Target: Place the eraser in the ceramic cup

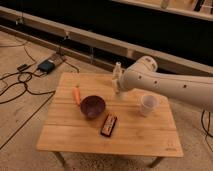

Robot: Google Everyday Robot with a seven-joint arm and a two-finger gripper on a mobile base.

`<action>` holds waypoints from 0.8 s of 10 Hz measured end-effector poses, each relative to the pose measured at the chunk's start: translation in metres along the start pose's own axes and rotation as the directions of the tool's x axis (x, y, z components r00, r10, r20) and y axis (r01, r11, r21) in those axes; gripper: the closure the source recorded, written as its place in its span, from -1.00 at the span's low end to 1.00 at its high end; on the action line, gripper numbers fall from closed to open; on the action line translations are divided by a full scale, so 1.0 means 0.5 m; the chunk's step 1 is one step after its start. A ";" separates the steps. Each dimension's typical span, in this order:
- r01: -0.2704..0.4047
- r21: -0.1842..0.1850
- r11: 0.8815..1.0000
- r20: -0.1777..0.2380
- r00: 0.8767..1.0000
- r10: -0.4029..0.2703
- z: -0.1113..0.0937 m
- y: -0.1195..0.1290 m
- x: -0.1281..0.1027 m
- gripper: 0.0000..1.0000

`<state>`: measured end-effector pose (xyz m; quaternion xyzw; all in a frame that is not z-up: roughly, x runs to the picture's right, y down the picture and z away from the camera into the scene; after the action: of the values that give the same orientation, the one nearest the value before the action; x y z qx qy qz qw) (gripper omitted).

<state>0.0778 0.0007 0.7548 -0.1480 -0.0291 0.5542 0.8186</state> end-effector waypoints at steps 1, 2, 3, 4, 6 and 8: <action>0.030 -0.008 1.000 0.004 1.000 -0.030 -0.003 0.001 -0.002 1.00; 0.056 -0.015 0.998 0.010 0.998 -0.056 -0.006 0.002 -0.006 1.00; 0.059 -0.017 0.998 0.010 0.998 -0.058 -0.006 0.004 -0.006 1.00; 0.058 -0.017 0.998 0.010 0.998 -0.058 -0.006 0.004 -0.006 1.00; 0.059 -0.017 0.998 0.011 0.998 -0.059 -0.006 0.003 -0.006 1.00; 0.078 -0.029 0.997 0.038 0.996 -0.077 0.003 -0.006 -0.011 1.00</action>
<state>0.0779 -0.0048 0.7575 -0.1488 -0.0585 0.5244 0.8363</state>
